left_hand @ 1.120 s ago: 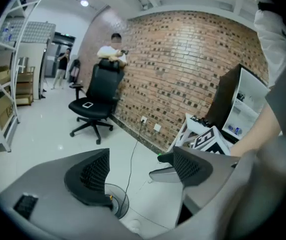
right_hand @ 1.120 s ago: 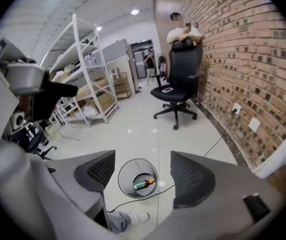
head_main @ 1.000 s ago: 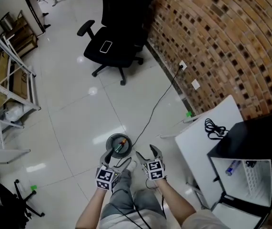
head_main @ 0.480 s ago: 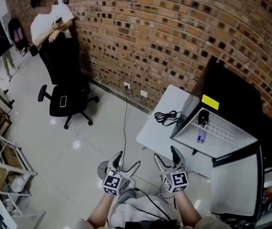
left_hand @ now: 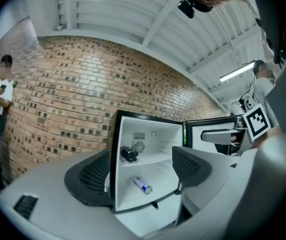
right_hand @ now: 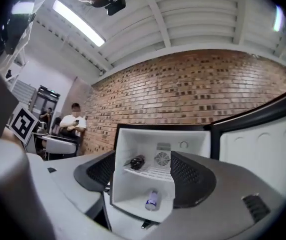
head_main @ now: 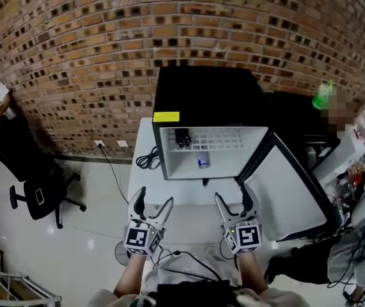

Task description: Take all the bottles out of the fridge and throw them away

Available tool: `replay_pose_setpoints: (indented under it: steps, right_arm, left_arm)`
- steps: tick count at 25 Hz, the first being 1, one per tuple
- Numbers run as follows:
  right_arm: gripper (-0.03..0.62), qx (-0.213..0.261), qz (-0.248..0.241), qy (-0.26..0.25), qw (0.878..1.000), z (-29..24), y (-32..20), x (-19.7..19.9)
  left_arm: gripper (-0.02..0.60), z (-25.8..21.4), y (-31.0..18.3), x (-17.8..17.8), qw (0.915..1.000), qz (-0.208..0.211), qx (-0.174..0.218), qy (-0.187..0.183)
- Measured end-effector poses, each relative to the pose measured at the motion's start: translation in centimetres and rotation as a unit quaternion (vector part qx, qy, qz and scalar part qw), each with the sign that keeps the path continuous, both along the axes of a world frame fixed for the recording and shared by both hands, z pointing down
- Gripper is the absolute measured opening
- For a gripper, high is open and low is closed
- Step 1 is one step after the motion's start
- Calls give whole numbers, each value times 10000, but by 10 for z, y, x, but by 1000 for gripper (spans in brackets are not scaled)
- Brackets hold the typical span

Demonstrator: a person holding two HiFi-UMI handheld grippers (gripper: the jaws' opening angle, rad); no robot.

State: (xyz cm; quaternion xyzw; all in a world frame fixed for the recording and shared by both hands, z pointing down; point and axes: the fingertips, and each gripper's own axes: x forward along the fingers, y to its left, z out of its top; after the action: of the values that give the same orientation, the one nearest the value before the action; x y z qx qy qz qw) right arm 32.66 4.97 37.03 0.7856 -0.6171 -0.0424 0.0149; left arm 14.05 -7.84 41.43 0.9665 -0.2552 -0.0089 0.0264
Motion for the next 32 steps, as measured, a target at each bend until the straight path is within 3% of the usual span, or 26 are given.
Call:
replay_pose_setpoints:
  steps: [3, 7, 11, 15, 19, 25, 32]
  right_arm:
    - [371, 256, 485, 20, 9985, -10, 35, 33]
    - [371, 441, 719, -179, 9963, -15, 52, 51]
    - [371, 364, 765, -246, 9961, -8, 57, 55]
    - [371, 335, 741, -383, 9960, -6, 55, 57]
    - [371, 241, 593, -190, 9978, -2, 46, 55]
    - [353, -28, 130, -212, 9997, 6, 7, 28]
    - [351, -525, -325, -218, 9979, 29, -88, 5]
  left_arm:
    - [384, -25, 23, 38, 9991, 405, 59, 80]
    - [379, -34, 37, 67, 9975, 693, 75, 99]
    - [379, -31, 42, 72, 9975, 680, -25, 201]
    - [379, -35, 45, 73, 9974, 681, 171, 158]
    - [374, -50, 47, 75, 9976, 692, 80, 50]
    - [371, -41, 29, 59, 9989, 404, 69, 247]
    - [371, -40, 18, 36, 10000, 38, -62, 10]
